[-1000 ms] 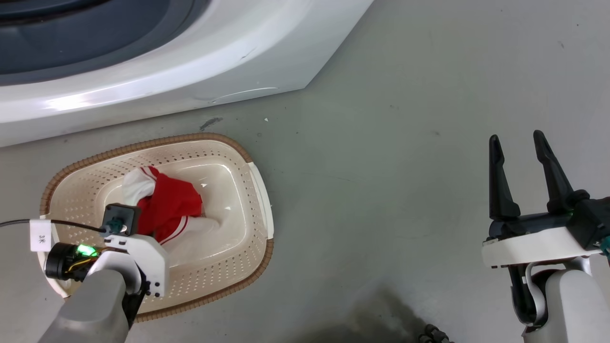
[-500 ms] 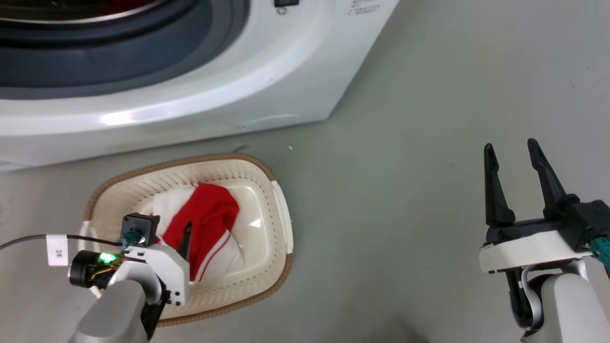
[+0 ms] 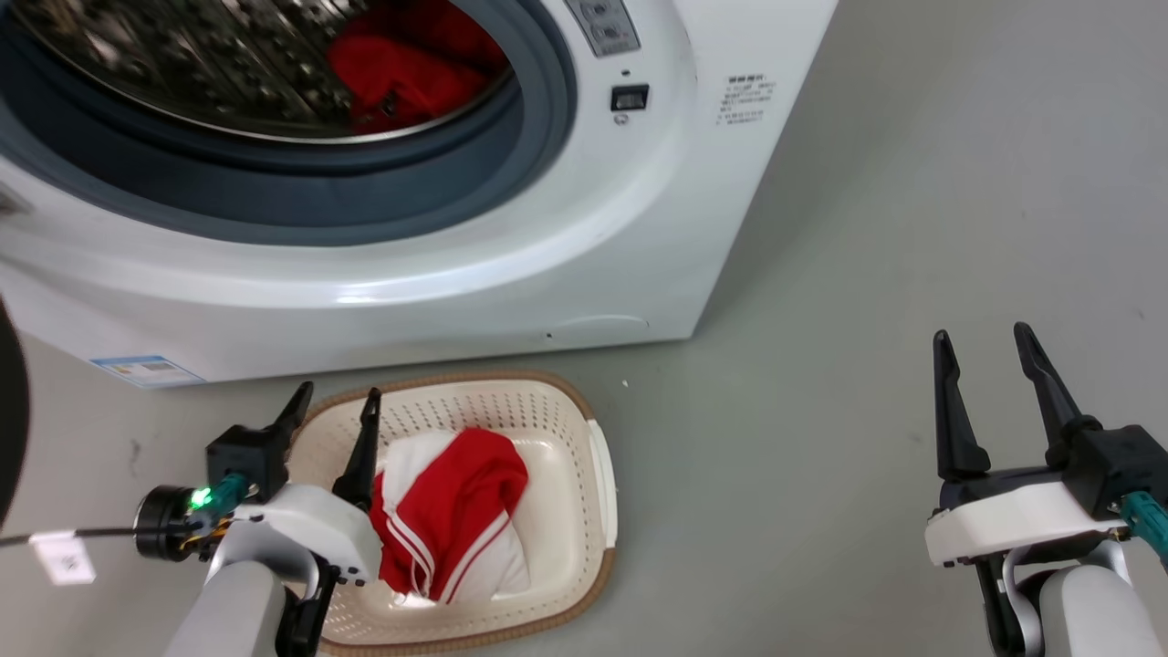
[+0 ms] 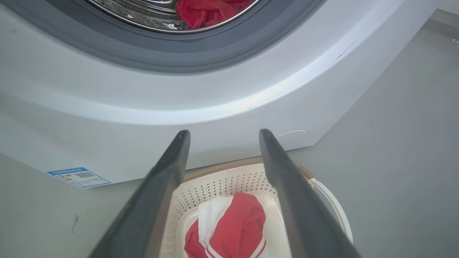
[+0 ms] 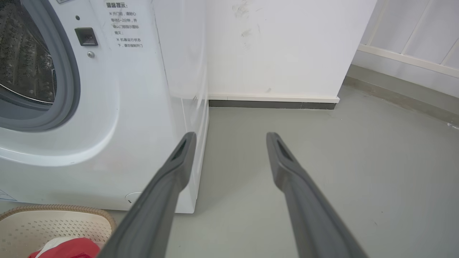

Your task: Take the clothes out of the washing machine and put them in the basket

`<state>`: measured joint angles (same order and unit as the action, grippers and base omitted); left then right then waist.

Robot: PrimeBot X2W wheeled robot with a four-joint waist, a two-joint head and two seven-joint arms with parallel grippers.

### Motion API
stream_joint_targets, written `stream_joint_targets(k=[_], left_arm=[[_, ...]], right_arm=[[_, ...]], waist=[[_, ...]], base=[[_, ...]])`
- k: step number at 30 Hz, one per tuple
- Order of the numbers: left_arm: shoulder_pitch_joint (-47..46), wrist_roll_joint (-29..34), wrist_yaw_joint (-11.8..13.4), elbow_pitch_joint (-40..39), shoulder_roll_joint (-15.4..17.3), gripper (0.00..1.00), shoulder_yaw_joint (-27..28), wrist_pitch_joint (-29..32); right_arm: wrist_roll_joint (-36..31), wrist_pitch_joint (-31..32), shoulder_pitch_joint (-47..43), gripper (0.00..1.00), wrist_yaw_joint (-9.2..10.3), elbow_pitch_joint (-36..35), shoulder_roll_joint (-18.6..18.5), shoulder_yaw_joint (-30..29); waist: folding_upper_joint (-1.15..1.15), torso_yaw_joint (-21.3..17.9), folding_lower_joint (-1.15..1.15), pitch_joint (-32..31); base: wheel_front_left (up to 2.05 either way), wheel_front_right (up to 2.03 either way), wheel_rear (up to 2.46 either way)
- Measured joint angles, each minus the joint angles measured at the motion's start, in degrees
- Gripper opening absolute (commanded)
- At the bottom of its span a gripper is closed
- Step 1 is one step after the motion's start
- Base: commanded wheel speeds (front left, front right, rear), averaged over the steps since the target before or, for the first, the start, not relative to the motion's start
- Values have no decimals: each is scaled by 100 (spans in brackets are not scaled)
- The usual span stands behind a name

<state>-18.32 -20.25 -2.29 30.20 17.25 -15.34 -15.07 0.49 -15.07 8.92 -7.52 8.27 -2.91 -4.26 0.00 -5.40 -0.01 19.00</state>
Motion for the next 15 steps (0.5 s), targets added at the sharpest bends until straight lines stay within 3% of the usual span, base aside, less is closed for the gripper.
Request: stream_joint_targets(k=[6, 15], left_arm=[[413, 248, -127, -877, -146, 100, 538, 0], [13, 641, -331, -1497, 103, 100, 632, 37]], right_arm=[[-15, -1, -92, 100, 0, -24, 0, -20], [47, -1, -135, 100, 0, -80, 0, 65]], waist=[[0, 121, 0, -271], [0, 51, 0, 4]], base=[[0, 0, 0], [0, 0, 0]])
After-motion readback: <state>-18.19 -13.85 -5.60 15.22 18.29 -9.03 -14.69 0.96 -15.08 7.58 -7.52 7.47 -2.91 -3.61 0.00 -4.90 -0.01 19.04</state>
